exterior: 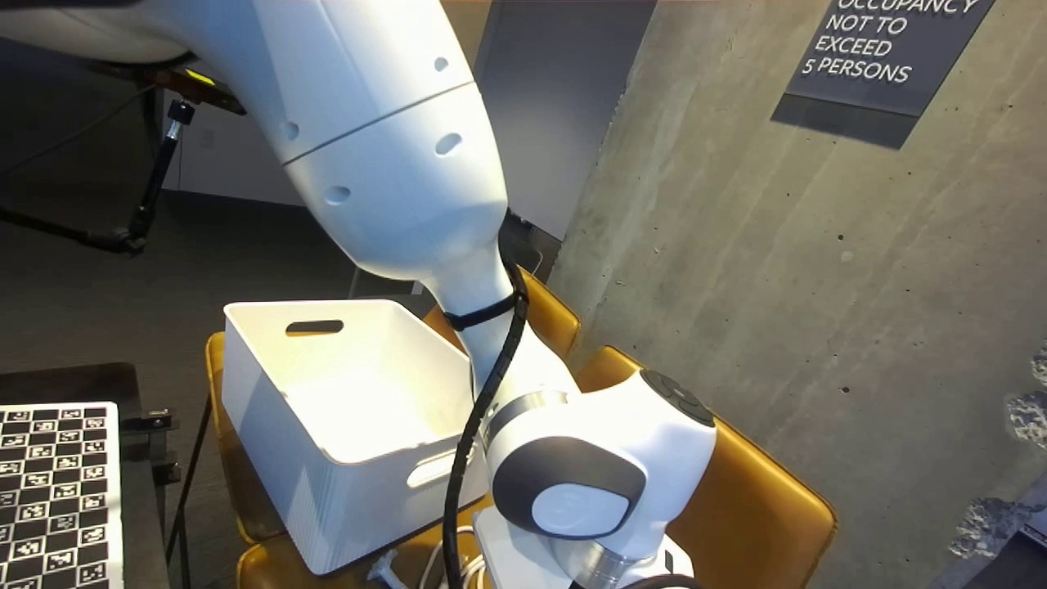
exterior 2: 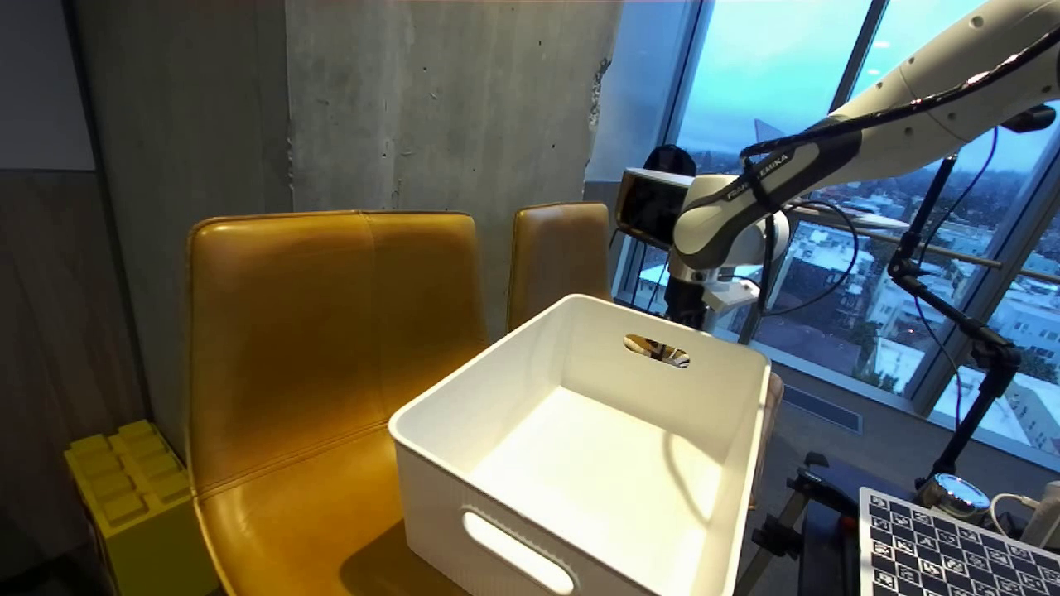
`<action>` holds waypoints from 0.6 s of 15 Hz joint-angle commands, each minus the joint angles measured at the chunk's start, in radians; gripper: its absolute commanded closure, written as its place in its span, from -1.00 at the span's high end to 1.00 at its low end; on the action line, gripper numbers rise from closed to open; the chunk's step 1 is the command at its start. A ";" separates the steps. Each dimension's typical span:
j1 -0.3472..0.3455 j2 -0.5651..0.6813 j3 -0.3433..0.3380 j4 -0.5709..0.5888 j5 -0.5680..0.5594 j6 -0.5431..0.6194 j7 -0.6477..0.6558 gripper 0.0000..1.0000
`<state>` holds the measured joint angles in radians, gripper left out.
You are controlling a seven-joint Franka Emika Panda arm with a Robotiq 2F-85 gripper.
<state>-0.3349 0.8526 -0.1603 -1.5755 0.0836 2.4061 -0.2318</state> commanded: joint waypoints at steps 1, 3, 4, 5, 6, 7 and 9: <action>-0.020 0.035 0.016 0.056 -0.012 -0.036 0.018 0.62; -0.022 0.041 0.017 0.059 -0.012 -0.036 0.017 0.38; -0.022 0.042 0.018 0.061 -0.012 -0.037 0.017 0.24; -0.022 0.041 0.019 0.060 -0.012 -0.038 0.016 0.05; -0.020 0.038 0.019 0.056 -0.013 -0.036 0.015 -0.09; -0.018 0.033 0.020 0.051 -0.013 -0.035 0.014 -0.26; -0.012 0.020 0.021 0.037 -0.017 -0.028 0.013 -0.57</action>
<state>-0.3377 0.8849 -0.1582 -1.5483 0.0824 2.4039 -0.2299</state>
